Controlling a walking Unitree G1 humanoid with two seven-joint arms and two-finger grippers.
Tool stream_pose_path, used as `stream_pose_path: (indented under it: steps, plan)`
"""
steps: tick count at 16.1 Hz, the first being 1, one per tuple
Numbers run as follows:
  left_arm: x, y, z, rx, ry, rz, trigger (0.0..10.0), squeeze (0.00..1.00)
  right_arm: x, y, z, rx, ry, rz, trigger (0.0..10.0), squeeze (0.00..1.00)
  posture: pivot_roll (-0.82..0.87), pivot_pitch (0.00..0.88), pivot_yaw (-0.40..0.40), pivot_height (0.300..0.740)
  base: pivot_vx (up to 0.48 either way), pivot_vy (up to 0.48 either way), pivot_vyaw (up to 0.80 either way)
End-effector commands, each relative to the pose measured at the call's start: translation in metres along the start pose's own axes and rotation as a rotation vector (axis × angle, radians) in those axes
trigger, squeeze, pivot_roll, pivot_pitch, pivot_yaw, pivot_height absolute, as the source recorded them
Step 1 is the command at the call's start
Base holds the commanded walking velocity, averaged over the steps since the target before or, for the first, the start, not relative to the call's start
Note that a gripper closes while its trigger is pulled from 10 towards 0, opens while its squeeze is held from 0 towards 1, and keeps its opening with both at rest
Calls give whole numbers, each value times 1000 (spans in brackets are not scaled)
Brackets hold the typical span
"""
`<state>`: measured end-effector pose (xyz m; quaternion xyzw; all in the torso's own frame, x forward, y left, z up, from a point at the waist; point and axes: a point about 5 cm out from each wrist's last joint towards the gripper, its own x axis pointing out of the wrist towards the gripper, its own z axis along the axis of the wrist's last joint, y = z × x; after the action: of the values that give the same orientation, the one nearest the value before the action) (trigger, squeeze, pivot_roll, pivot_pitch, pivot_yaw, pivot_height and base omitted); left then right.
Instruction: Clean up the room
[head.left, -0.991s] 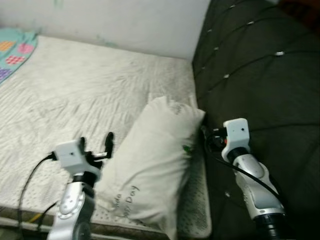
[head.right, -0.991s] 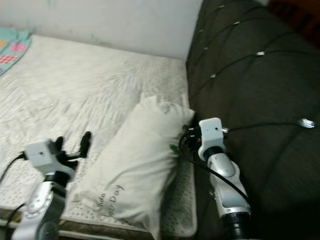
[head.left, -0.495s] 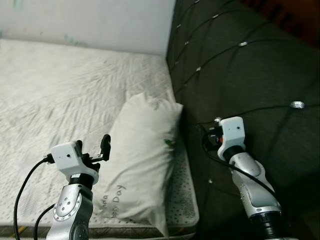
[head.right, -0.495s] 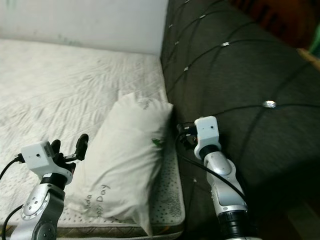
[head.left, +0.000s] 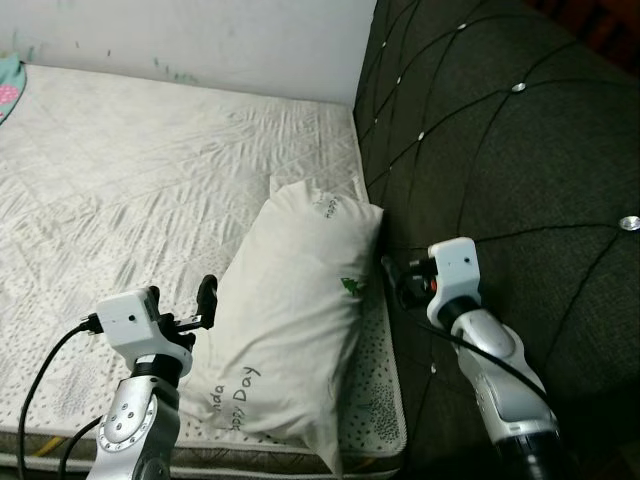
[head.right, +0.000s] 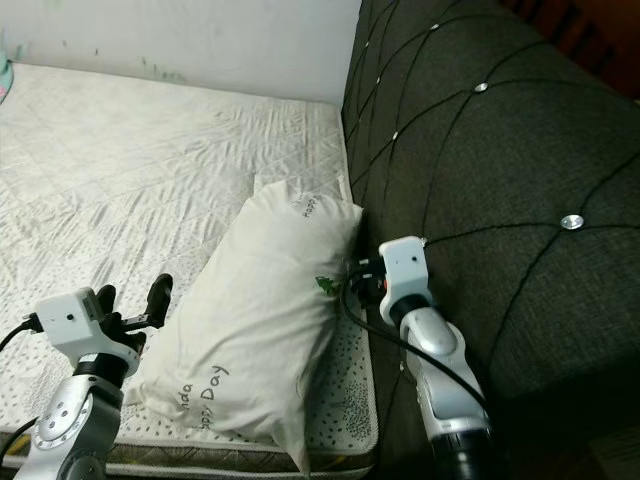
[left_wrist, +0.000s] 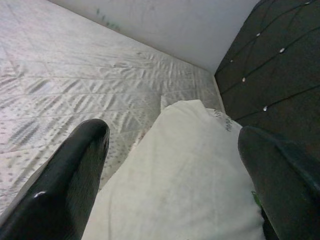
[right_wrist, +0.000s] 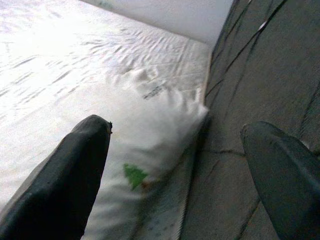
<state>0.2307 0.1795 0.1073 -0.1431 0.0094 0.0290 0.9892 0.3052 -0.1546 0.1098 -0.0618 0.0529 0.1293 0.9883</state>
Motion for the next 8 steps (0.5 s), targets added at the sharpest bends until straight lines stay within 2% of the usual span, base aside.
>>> stream_pose_path:
  steps: [1,4,8]
  plan:
    - [-2,-3,2,0,1,-11,10000,0,-3,0,2,2,-1,5,10000,0,-7,105,-103,740,0,0,0]
    - [-2,-3,2,4,6,-14,10000,0,-4,1,2,5,3,11,10000,0,-9,112,-99,740,0,0,0]
    - [-1,-3,3,4,9,-14,10000,0,-3,2,3,11,5,24,10000,0,-10,126,-98,686,0,0,0]
